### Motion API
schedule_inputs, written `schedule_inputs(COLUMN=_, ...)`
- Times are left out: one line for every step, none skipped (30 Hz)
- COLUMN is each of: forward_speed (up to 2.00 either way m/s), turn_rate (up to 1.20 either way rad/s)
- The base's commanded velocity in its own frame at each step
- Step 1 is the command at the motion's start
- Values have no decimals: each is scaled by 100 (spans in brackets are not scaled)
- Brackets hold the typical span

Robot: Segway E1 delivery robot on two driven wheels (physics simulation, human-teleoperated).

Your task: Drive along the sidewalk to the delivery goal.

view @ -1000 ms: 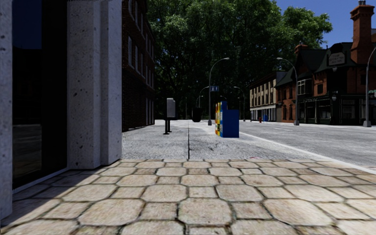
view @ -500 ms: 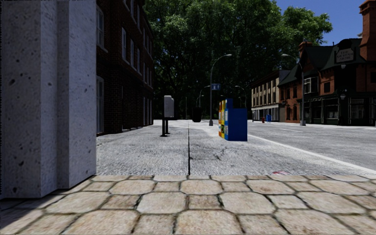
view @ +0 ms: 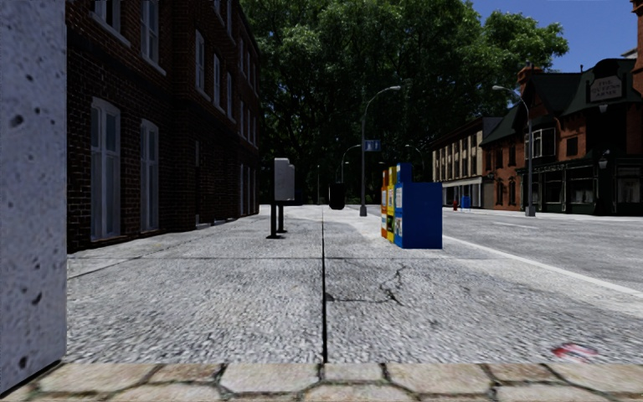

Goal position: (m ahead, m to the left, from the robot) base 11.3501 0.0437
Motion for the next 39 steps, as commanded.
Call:
schedule_inputs(forward_speed=200, turn_rate=0)
schedule_inputs(forward_speed=200, turn_rate=0)
schedule_inputs(forward_speed=200, turn_rate=0)
schedule_inputs(forward_speed=200, turn_rate=0)
schedule_inputs(forward_speed=200, turn_rate=0)
schedule_inputs(forward_speed=200, turn_rate=0)
schedule_inputs(forward_speed=200, turn_rate=0)
schedule_inputs(forward_speed=200, turn_rate=0)
schedule_inputs(forward_speed=200, turn_rate=0)
schedule_inputs(forward_speed=200, turn_rate=0)
schedule_inputs(forward_speed=200, turn_rate=0)
schedule_inputs(forward_speed=200, turn_rate=0)
schedule_inputs(forward_speed=200, turn_rate=0)
schedule_inputs(forward_speed=200, turn_rate=0)
schedule_inputs(forward_speed=200, turn_rate=0)
schedule_inputs(forward_speed=200, turn_rate=0)
schedule_inputs(forward_speed=200, turn_rate=0)
schedule_inputs(forward_speed=200, turn_rate=0)
schedule_inputs(forward_speed=200, turn_rate=0)
schedule_inputs(forward_speed=200, turn_rate=0)
schedule_inputs(forward_speed=200, turn_rate=0)
schedule_inputs(forward_speed=200, turn_rate=0)
schedule_inputs(forward_speed=200, turn_rate=0)
schedule_inputs(forward_speed=200, turn_rate=0)
schedule_inputs(forward_speed=200, turn_rate=0)
schedule_inputs(forward_speed=200, turn_rate=0)
schedule_inputs(forward_speed=200, turn_rate=0)
schedule_inputs(forward_speed=200, turn_rate=0)
schedule_inputs(forward_speed=200, turn_rate=0)
schedule_inputs(forward_speed=200, turn_rate=0)
schedule_inputs(forward_speed=200, turn_rate=0)
schedule_inputs(forward_speed=200, turn_rate=0)
schedule_inputs(forward_speed=200, turn_rate=0)
schedule_inputs(forward_speed=200, turn_rate=0)
schedule_inputs(forward_speed=200, turn_rate=0)
schedule_inputs(forward_speed=200, turn_rate=0)
schedule_inputs(forward_speed=200, turn_rate=0)
schedule_inputs(forward_speed=200, turn_rate=0)
schedule_inputs(forward_speed=200, turn_rate=0)
